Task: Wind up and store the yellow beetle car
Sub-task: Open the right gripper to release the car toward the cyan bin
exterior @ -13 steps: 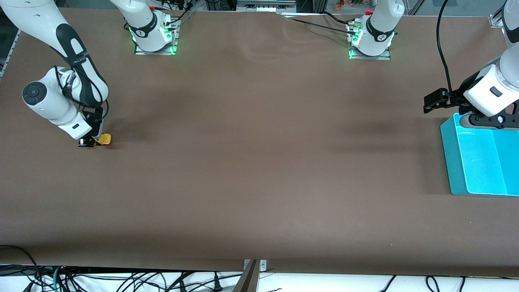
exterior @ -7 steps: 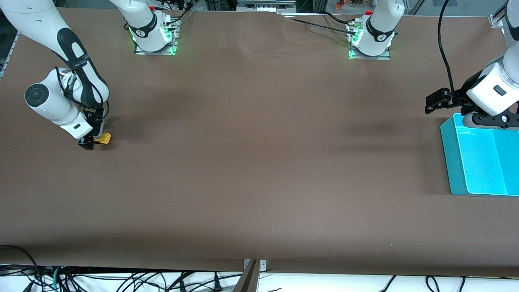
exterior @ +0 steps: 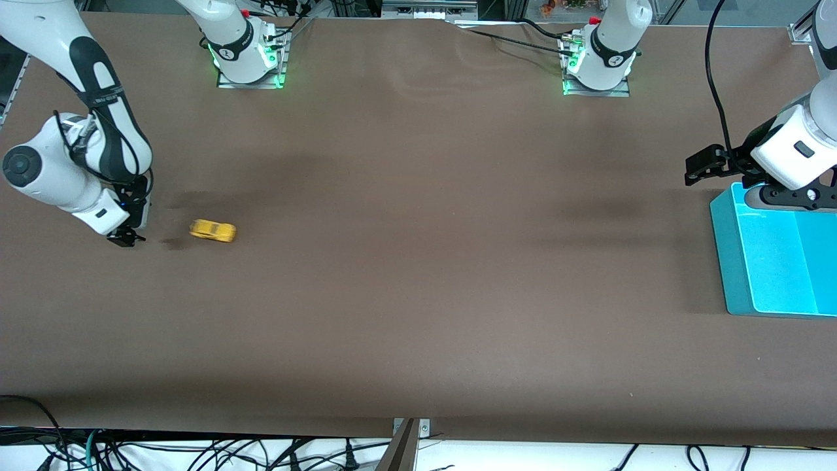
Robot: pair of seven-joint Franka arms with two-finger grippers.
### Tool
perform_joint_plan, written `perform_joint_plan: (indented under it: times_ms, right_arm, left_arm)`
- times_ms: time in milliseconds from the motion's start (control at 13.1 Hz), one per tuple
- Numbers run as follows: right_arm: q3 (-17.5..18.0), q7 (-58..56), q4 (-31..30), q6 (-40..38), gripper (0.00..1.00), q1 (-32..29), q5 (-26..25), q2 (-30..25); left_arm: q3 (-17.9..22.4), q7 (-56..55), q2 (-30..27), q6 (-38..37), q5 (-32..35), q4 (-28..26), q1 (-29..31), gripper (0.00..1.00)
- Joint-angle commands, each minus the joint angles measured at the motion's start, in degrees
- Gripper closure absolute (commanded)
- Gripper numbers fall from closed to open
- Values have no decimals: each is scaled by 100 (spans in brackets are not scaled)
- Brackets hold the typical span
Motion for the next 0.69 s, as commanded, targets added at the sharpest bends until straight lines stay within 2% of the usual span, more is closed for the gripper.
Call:
perform_joint_plan:
  times_ms: [0, 230, 383, 613]
  right_arm:
    - [96, -19, 99, -258, 0, -50, -54, -260]
    - [298, 462, 309, -678, 0, -41, -19, -499]
    - [473, 1313, 695, -1415, 0, -41, -45, -517]
    - [851, 2587, 1109, -1997, 0, -41, -45, -543]
  left_arm:
    - [11, 63, 80, -67, -121, 189, 19, 0]
    - [20, 63, 80, -67, -129, 189, 45, 0]
    - [11, 115, 88, -67, -120, 189, 124, 0]
    - [20, 904, 176, -58, -121, 189, 168, 0]
